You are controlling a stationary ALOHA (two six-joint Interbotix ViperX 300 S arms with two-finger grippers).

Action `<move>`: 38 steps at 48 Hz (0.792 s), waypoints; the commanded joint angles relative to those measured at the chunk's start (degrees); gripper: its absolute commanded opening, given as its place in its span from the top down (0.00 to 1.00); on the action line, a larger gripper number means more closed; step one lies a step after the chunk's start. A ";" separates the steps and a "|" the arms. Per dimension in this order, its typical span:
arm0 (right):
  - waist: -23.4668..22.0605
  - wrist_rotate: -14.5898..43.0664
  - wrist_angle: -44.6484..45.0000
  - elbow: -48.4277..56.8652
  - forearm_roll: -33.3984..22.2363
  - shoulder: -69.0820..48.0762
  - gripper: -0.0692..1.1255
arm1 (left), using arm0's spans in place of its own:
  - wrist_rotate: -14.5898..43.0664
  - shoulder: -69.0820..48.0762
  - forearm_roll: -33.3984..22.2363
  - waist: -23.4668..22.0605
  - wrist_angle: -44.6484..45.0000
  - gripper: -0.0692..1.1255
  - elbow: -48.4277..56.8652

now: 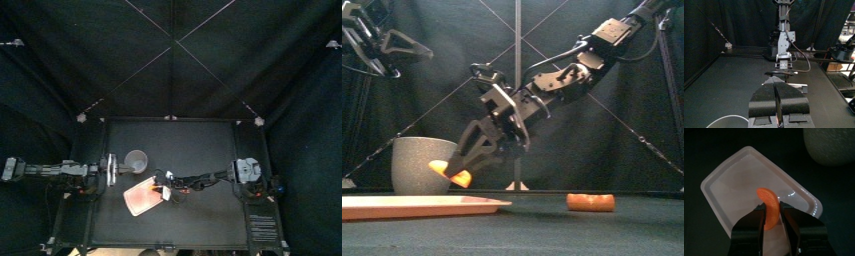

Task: Pick the tangerine then place it on the pink plate
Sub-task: Drop tangerine on the pink plate and return to neutral

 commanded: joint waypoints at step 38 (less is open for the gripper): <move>-2.99 -0.35 -15.29 15.82 -1.14 -17.31 0.24 | 0.00 0.26 0.09 0.18 -0.26 0.88 0.09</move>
